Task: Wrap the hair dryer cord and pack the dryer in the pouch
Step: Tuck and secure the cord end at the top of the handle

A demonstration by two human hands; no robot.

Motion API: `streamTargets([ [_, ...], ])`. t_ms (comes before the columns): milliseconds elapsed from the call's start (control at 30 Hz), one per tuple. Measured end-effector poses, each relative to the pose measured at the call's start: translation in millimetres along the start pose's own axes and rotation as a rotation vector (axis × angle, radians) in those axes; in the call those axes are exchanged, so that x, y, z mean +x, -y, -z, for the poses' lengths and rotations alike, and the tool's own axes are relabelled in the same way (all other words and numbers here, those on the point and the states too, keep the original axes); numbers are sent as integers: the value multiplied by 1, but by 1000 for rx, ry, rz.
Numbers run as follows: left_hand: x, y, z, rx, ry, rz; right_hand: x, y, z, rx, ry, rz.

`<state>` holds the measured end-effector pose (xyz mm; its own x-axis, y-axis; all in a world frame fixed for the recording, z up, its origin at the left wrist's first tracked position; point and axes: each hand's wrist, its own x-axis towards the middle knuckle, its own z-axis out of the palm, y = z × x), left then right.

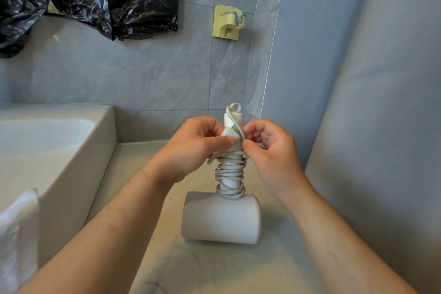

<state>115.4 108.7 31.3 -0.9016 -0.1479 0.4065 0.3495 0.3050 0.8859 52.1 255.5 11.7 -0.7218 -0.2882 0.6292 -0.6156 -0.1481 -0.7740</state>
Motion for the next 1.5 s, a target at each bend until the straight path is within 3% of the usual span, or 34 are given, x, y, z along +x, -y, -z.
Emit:
streamTargets([
  [100,1,-2,1,32,45,-16,2,6,1,197,48,-88],
  [467,3,-1,-3,93,37,-60,3,8,8,265,185,-171],
  [767,3,5,-14,16,-26,-77,3,9,9,200,190,-130],
  [1067,1,6,-6,-225,71,49,3,8,8,159,148,-116],
  [1300,2,6,-4,-236,89,68,2,5,7,135,65,-106],
  [1500,1,4,-6,-124,50,35,2,7,8,44,135,-55],
])
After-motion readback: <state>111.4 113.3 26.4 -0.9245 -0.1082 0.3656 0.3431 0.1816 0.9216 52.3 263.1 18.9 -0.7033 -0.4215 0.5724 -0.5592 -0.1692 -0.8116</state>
